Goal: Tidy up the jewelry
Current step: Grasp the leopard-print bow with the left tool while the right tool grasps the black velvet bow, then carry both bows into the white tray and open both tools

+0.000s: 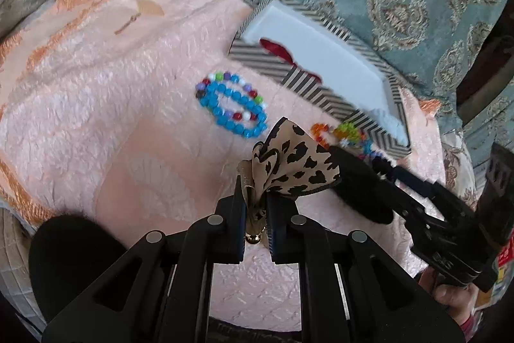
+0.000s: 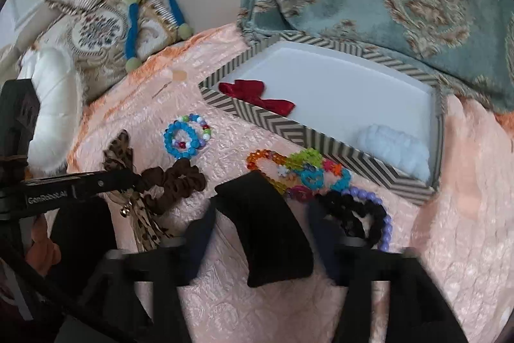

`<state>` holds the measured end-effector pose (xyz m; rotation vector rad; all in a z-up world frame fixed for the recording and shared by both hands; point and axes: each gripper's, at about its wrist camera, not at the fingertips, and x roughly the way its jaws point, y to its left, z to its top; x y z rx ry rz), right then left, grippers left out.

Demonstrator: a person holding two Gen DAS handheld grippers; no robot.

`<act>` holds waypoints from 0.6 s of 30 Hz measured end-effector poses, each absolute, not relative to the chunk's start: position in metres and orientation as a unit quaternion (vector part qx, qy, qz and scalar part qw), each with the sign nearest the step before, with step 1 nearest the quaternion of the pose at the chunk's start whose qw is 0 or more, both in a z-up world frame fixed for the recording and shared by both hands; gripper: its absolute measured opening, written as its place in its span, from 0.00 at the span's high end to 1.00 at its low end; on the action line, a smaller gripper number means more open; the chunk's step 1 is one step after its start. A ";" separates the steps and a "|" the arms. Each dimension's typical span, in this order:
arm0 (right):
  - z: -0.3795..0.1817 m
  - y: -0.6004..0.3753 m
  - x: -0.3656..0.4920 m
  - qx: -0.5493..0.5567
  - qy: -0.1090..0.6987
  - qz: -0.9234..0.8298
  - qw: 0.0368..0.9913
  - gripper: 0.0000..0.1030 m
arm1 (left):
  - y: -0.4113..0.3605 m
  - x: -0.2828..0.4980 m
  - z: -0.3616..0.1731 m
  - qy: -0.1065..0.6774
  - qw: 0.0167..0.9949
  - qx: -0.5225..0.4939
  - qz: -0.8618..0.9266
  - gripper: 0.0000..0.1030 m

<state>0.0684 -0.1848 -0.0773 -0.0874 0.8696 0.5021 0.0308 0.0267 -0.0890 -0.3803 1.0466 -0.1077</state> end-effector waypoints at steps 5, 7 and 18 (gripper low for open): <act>-0.104 -0.175 0.087 -0.076 0.457 0.243 0.852 0.47 | 0.026 0.035 -0.106 0.514 0.837 -0.184 -0.038 0.76; -0.117 -0.174 0.090 -0.072 0.475 0.246 0.842 0.61 | 0.023 0.037 -0.113 0.523 0.831 -0.184 -0.038 0.53; -0.074 -0.197 0.066 -0.002 0.414 0.248 0.876 0.78 | 0.012 0.036 -0.103 0.506 0.843 -0.169 -0.064 0.85</act>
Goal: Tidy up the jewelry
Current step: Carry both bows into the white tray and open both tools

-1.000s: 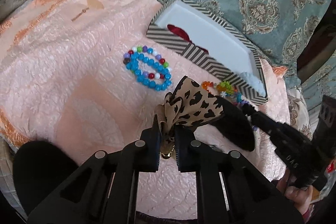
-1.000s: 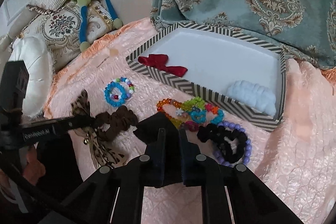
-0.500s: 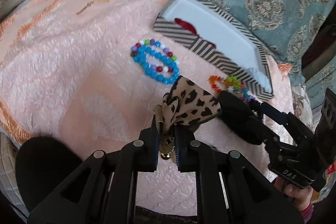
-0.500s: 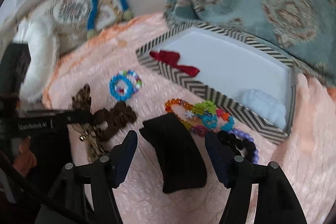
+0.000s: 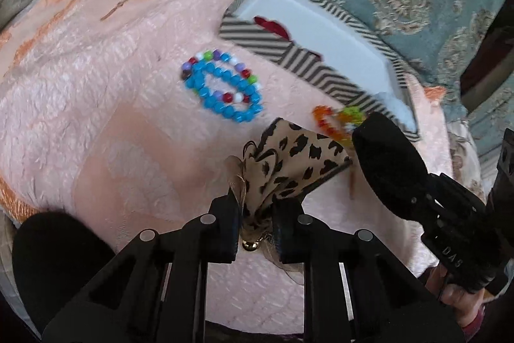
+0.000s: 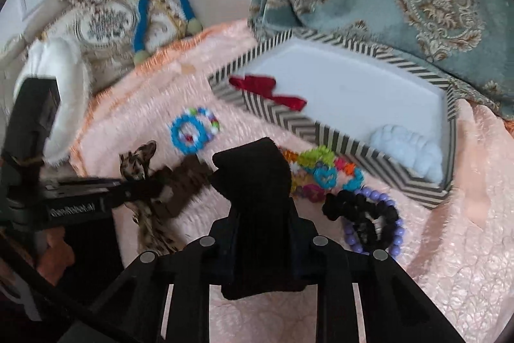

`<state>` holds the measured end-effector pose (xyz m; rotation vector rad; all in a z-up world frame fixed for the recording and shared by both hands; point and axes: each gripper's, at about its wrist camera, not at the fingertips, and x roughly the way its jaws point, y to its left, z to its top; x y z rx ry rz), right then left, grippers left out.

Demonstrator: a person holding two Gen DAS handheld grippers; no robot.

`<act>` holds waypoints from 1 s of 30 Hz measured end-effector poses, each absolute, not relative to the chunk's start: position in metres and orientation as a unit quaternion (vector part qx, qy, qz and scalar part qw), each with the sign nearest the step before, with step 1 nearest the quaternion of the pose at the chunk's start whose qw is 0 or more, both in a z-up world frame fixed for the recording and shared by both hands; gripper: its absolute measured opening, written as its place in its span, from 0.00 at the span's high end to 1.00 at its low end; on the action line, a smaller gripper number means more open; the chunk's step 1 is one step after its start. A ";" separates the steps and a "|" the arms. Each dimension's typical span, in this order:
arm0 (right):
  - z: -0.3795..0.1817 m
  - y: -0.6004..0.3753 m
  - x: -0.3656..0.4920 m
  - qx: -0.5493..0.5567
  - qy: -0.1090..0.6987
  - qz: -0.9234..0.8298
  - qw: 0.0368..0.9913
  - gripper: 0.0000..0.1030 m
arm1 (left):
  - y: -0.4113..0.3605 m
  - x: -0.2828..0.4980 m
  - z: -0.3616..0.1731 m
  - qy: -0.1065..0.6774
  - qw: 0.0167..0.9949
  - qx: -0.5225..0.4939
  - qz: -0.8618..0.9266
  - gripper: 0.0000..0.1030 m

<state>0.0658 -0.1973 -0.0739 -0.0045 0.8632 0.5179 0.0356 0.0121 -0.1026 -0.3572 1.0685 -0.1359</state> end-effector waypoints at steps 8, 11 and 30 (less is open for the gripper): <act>-0.049 -0.215 0.065 0.051 0.387 0.233 0.891 0.78 | 0.009 0.042 -0.054 0.469 0.864 -0.164 -0.087 0.87; -0.043 -0.225 0.072 0.066 0.382 0.216 0.896 0.78 | 0.006 0.053 -0.036 0.452 0.874 -0.155 -0.087 0.87; -0.054 -0.280 0.182 0.099 0.404 0.109 0.903 0.78 | -0.024 0.207 -0.012 0.413 0.907 -0.071 -0.049 0.87</act>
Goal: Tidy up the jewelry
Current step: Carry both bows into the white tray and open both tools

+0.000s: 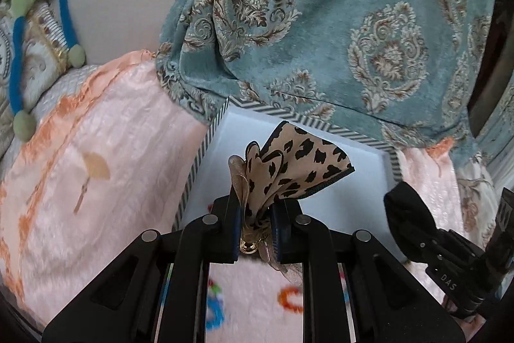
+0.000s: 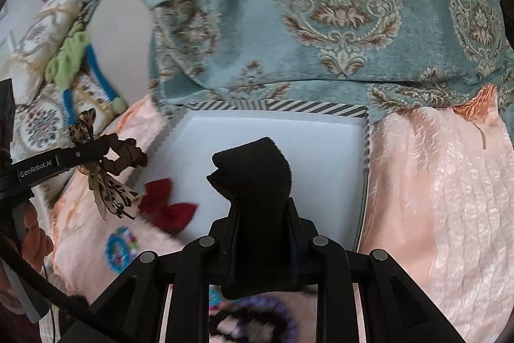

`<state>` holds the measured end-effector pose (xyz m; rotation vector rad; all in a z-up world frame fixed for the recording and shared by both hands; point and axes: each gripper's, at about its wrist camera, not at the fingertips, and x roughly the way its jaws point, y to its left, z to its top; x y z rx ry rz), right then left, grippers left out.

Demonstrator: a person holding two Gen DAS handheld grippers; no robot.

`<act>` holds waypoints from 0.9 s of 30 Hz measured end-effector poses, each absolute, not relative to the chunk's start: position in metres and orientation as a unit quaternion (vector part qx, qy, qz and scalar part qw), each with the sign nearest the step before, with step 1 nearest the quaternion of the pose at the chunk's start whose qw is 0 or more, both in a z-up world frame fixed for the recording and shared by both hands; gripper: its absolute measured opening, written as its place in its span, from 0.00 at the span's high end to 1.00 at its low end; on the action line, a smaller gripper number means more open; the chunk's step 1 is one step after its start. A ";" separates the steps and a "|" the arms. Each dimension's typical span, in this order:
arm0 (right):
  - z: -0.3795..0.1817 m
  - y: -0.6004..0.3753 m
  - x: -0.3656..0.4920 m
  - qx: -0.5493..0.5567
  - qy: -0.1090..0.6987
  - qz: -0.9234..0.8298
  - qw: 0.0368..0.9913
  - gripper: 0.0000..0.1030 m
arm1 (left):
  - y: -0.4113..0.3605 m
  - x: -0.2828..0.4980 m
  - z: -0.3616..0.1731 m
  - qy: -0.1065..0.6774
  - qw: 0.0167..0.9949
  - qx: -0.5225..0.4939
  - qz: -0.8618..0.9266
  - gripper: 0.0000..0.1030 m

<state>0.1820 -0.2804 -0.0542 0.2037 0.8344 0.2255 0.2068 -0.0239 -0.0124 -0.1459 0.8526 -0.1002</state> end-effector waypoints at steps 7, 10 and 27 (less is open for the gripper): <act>-0.088 -0.285 0.213 0.076 0.431 0.080 0.896 0.78 | -0.022 0.258 -0.053 0.439 0.896 -0.057 -0.014 0.87; -0.098 -0.287 0.221 0.076 0.441 0.067 0.892 0.78 | -0.021 0.269 -0.071 0.449 0.892 -0.049 0.000 0.87; -0.071 -0.295 0.201 0.105 0.405 0.067 0.906 0.54 | -0.018 0.258 -0.068 0.445 0.894 -0.057 -0.005 0.51</act>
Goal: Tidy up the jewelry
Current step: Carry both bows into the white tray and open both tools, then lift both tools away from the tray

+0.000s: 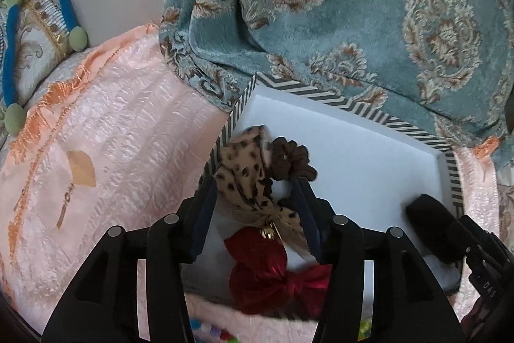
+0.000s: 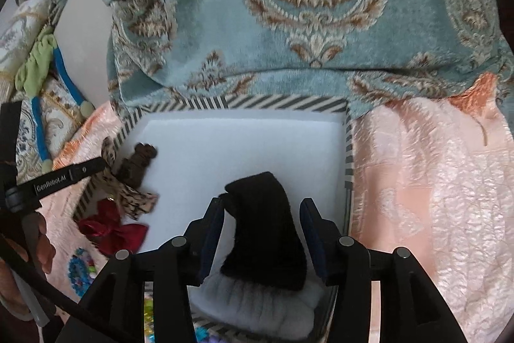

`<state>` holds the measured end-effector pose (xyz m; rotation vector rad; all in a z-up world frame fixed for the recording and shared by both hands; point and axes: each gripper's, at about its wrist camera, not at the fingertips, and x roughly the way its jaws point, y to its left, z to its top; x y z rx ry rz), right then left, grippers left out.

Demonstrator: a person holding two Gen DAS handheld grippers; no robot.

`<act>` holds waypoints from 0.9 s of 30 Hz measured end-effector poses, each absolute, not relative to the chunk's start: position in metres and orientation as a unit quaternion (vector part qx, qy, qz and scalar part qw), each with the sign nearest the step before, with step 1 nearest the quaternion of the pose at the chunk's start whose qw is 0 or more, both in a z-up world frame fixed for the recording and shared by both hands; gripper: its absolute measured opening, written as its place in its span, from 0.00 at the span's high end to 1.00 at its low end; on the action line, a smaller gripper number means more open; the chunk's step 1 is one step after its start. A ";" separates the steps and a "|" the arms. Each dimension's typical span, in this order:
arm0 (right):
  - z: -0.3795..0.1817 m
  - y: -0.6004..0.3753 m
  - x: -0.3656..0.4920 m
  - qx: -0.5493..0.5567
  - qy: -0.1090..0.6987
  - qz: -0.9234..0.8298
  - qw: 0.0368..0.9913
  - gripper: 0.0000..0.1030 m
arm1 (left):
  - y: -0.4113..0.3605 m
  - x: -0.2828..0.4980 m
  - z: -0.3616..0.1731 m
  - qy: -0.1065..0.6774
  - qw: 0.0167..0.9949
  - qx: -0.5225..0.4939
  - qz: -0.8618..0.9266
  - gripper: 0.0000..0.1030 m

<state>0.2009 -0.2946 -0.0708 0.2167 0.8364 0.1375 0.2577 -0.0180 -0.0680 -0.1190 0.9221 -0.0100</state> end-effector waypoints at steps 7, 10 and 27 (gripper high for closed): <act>-0.041 -0.289 0.159 0.116 0.359 0.058 0.924 0.24 | -0.030 0.208 -0.045 0.411 0.911 -0.029 -0.010 0.48; -0.032 -0.285 0.140 0.109 0.352 0.054 0.928 0.24 | -0.036 0.180 -0.037 0.396 0.918 -0.012 -0.005 0.48; -0.028 -0.286 0.051 0.076 0.330 -0.009 0.941 0.15 | -0.044 0.073 -0.022 0.355 0.934 0.024 0.001 0.48</act>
